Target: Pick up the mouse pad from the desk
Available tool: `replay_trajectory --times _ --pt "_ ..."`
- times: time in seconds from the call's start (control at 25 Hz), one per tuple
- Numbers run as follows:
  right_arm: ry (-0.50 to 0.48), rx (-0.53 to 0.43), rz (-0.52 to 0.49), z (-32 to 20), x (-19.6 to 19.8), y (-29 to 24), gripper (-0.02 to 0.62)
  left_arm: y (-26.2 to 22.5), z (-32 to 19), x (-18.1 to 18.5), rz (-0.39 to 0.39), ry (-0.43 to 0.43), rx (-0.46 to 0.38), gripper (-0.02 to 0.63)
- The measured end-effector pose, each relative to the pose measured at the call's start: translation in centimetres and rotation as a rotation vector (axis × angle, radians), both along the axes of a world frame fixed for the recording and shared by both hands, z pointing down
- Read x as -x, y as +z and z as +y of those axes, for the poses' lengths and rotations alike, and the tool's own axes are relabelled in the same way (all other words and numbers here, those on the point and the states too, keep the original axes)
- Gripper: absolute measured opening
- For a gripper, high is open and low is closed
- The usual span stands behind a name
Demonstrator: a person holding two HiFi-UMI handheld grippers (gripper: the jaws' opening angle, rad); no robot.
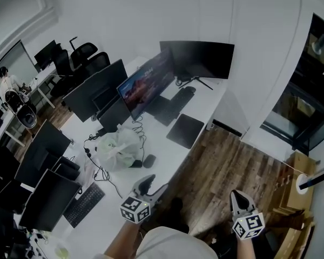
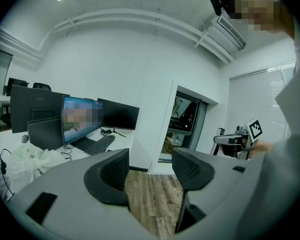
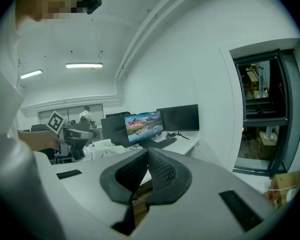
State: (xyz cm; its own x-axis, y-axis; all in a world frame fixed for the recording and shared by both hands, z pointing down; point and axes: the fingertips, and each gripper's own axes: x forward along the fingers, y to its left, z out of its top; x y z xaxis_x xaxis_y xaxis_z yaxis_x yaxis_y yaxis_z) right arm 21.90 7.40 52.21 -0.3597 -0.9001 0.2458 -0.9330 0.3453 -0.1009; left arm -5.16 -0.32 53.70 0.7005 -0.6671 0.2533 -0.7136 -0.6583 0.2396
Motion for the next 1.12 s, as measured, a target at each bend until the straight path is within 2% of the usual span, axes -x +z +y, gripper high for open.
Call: replay_trajectory --times 0.6,0.92,1.12 --pt "0.035 0.043 0.044 -14.3 1.1 0.6 0.012 2.3 -14.8 -0.7 -0.013 0.072 0.035 0.29" --pt "0.004 0.075 0.091 -19.7 3.1 1.6 0.012 4.0 -20.0 -0.1 -0.018 0.075 0.067 0.292" --pt "-0.006 0.096 0.093 -22.2 2.8 2.1 0.012 5.3 -21.8 -0.5 -0.013 0.059 0.098 0.296"
